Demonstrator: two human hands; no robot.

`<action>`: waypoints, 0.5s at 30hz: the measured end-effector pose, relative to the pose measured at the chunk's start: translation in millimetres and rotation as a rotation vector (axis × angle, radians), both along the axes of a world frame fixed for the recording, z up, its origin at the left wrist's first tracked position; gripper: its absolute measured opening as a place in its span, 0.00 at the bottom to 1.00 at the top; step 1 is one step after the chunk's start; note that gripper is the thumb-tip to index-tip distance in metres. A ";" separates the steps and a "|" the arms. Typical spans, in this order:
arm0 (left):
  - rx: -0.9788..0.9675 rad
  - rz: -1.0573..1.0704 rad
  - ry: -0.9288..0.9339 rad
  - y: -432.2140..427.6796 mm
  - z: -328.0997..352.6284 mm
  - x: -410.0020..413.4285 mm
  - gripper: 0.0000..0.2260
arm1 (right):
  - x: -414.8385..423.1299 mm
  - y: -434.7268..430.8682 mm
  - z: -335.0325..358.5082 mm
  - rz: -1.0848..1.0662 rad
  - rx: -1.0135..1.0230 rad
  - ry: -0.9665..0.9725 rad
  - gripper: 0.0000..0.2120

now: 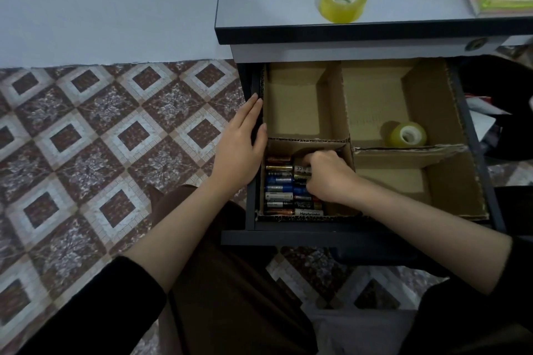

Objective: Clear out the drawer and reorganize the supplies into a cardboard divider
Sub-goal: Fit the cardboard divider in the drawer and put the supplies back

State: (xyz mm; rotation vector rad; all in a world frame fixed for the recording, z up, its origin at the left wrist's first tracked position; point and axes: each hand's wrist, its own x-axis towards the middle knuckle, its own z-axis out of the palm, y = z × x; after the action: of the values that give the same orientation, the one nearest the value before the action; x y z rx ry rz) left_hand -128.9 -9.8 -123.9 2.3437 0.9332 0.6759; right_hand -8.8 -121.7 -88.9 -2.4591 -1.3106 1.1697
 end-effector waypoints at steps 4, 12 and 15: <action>-0.006 -0.005 0.002 -0.4 0.5 -0.2 0.21 | 0.7 -1.6 -4.4 0.085 0.034 -0.043 0.20; -0.001 0.010 0.047 -2.0 4.0 -0.3 0.20 | 1.4 -8.3 -5.0 0.199 0.071 -0.095 0.19; 0.003 0.020 0.081 -4.6 7.6 -0.2 0.20 | -1.1 -14.2 2.9 0.223 0.066 -0.092 0.23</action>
State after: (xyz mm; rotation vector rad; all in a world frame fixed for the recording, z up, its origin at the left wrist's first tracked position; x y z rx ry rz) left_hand -129.1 -14.4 -116.3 2.3826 0.9930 0.5948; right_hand -9.9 -135.9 -86.0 -2.3957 -1.6571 1.0477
